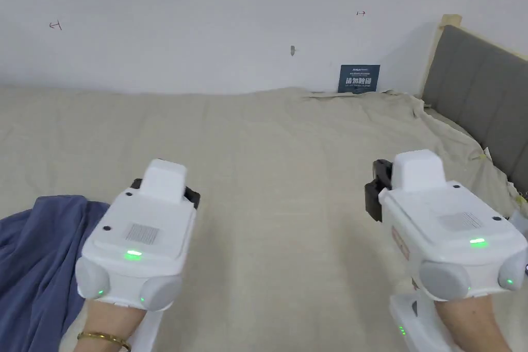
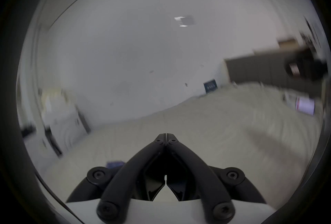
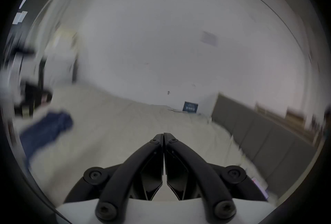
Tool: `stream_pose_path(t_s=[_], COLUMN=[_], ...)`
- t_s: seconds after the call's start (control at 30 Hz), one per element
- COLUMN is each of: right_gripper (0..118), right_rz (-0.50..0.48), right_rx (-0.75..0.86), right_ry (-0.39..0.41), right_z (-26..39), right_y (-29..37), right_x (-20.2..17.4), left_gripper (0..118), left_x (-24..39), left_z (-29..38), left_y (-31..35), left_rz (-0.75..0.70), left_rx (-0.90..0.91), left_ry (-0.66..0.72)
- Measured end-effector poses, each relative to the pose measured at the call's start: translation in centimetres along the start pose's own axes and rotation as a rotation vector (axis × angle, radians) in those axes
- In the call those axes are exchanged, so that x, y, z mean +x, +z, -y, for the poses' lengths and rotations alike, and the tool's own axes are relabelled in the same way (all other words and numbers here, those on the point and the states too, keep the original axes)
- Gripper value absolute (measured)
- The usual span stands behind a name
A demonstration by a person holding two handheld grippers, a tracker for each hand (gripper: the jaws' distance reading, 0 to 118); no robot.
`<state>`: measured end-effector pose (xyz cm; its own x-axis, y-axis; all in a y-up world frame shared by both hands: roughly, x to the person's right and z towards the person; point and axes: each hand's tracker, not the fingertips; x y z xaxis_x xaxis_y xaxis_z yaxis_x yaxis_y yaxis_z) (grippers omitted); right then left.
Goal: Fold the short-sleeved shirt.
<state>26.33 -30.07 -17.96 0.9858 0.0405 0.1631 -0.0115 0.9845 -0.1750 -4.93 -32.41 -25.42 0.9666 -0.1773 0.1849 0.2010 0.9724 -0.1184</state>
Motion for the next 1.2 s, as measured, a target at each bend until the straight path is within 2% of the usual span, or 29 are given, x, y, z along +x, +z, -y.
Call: stream_pose_path(t_s=[0.07, 0.2, 0.3, 0.37, 1.2], right_gripper=[0, 0, 0, 0, 0], right_rz=[0.021, 0.047, 0.047, 0.054, 0.051], right_rx=[-0.001, -0.005, -0.026, -0.037, -0.048], right_ry=[-0.061, -0.063, -0.074, -0.048, -0.012], right_z=[0.8, 2.6, 3.5, 4.1, 4.4], right_y=[0.4, 1.1, 1.4, 1.7, 2.1], right_x=[0.4, 0.2, 0.2, -0.2, -0.6], left_gripper=[0, 0, 0, 0, 0], left_x=[-0.4, -0.5, 0.2, 0.3, 1.0], left_z=[0.7, 1.6, 2.0, 2.3, 2.1], left_y=[0.2, 0.7, 0.8, 0.9, 1.6], left_rz=[-0.026, -0.018, -0.017, -0.02, 0.004], left_rx=[0.005, -0.001, -0.007, -0.008, -0.009], left_ry=[0.052, 0.19, 0.151, 0.118, 0.103])
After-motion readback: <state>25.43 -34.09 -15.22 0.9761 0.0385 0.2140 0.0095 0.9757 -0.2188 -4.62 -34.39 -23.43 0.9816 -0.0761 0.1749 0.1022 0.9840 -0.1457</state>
